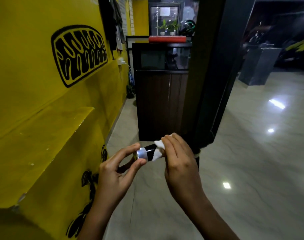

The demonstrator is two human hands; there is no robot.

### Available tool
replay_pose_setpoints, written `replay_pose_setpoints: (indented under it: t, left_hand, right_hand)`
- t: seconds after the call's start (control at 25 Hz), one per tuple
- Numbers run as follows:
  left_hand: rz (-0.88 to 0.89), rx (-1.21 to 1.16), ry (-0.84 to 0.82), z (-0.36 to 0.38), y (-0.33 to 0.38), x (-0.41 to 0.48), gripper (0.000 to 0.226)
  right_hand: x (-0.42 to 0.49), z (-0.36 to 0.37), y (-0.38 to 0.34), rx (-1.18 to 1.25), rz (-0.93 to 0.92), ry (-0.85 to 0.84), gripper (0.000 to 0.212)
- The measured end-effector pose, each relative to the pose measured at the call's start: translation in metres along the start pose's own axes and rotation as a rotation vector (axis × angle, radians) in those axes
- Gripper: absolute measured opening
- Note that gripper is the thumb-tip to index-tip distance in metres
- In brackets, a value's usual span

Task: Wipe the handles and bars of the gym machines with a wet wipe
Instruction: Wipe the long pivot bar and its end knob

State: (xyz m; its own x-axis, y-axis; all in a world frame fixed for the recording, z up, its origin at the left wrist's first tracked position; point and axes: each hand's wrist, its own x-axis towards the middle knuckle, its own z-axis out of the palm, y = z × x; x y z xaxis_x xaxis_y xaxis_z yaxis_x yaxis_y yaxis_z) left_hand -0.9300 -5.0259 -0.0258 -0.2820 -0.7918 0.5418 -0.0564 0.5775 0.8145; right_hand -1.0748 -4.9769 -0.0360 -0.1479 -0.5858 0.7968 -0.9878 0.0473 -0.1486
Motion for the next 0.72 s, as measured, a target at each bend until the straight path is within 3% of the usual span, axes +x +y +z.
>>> replay_pose_setpoints:
  t: [0.28, 0.36, 0.52, 0.6, 0.72]
  left_hand:
    - [0.004, -0.009, -0.03, -0.006, -0.001, -0.001, 0.043]
    - [-0.001, -0.01, -0.026, -0.005, -0.002, -0.001, 0.043]
    - [-0.017, -0.027, -0.016, -0.004, -0.002, 0.0, 0.042]
    - [-0.02, -0.024, -0.007, -0.003, -0.002, -0.001, 0.039]
    - [-0.023, -0.019, -0.004, -0.005, -0.002, -0.002, 0.039]
  right_hand:
    - [-0.022, -0.008, -0.019, 0.229, -0.159, -0.071, 0.046]
    - [-0.029, -0.02, -0.012, 0.352, -0.188, -0.067, 0.035]
    - [-0.011, -0.03, -0.009, 0.613, 0.07, 0.097, 0.029]
    - [0.004, -0.026, -0.004, 0.545, 0.104, 0.133, 0.019]
    - [0.009, -0.017, 0.002, 0.184, -0.02, 0.134, 0.022]
